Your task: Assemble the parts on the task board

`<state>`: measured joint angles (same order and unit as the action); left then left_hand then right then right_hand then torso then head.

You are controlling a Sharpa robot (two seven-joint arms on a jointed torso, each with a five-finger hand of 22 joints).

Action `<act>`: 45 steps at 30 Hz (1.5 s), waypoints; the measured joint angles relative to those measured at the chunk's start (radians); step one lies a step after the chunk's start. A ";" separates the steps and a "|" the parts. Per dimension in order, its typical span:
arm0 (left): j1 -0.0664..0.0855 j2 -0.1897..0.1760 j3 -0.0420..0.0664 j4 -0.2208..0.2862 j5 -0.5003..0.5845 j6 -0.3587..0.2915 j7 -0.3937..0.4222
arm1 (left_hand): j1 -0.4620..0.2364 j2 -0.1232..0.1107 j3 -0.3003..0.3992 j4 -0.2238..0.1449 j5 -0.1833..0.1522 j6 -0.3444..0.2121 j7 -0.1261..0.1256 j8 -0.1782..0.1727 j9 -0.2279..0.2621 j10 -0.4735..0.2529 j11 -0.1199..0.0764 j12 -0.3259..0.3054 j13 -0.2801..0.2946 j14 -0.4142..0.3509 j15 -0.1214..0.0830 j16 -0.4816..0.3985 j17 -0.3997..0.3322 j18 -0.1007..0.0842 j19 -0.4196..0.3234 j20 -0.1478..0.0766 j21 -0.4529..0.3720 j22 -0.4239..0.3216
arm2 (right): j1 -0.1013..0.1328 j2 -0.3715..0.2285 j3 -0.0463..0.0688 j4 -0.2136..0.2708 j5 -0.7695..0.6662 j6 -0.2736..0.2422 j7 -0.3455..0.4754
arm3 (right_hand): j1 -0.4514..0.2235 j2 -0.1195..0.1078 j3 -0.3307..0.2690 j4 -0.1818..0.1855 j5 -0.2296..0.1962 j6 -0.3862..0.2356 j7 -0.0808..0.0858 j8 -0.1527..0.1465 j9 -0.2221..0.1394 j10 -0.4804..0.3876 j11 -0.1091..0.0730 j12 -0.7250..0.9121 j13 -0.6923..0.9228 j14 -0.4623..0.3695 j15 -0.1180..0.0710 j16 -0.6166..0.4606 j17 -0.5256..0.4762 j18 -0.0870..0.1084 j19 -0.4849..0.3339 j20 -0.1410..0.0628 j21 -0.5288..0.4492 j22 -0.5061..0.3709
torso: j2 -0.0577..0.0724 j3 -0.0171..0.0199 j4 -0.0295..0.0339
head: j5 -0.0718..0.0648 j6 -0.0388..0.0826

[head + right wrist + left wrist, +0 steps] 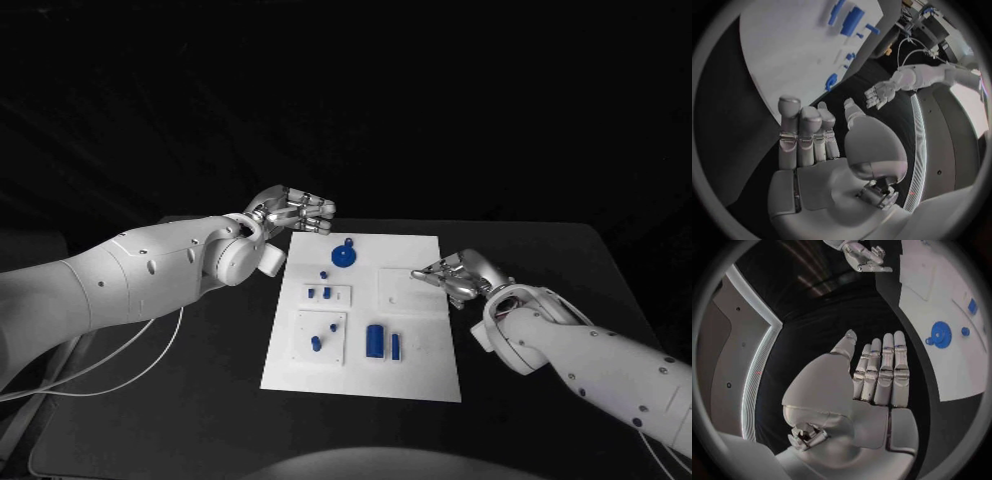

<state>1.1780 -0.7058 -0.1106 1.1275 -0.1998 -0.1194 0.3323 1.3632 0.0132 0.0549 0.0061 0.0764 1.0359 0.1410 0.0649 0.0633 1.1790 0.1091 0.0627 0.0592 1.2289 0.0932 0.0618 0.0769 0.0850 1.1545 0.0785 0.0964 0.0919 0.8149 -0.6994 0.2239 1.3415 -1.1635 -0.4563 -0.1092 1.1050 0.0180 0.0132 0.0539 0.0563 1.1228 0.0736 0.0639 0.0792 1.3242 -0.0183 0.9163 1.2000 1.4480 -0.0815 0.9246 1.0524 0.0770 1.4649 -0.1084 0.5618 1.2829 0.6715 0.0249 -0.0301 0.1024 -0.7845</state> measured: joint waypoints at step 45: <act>-0.080 -0.005 0.071 0.197 0.148 -0.338 0.071 | -1.205 -0.013 -0.046 -0.007 -0.068 -0.983 -0.136 -0.058 -0.060 -1.106 -0.105 -0.054 -0.056 -1.145 -0.089 -0.055 -0.073 -0.070 -1.081 -0.074 -0.089 -0.088 | 0.179 0.019 -0.094 -0.052 0.880 0.006 0.431 | -1.021 -0.015 -0.011 -0.062 -0.045 -1.084 -0.067 -0.056 -0.076 -1.266 0.023 -0.910 -1.197 -1.385 0.087 -0.919 -1.049 -0.063 -1.428 0.115 -0.555 -1.279 | -0.119 -0.0201 0.0256 | -0.098 0.186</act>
<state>1.0983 -0.7105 -0.0397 1.3240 -0.0514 -0.4574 0.4030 0.1580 0.0006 0.0089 -0.0005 0.0085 0.0527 0.0049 0.0067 0.0030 0.0725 0.0039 0.0084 0.0032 0.0843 0.0038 0.0069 0.0036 0.0148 0.0731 0.0045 0.0071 0.0036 0.9935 -0.6799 0.1303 1.2893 -0.2831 -0.4502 0.3222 0.0842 0.0034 0.0018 -0.0081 0.0116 0.0388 0.0062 0.0077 0.0034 0.0584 0.0051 0.0058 0.0030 0.0628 0.0055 0.0054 0.0035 0.0137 0.0372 0.0071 0.0072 0.0037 0.5529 0.0048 -0.0045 0.0039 -0.5985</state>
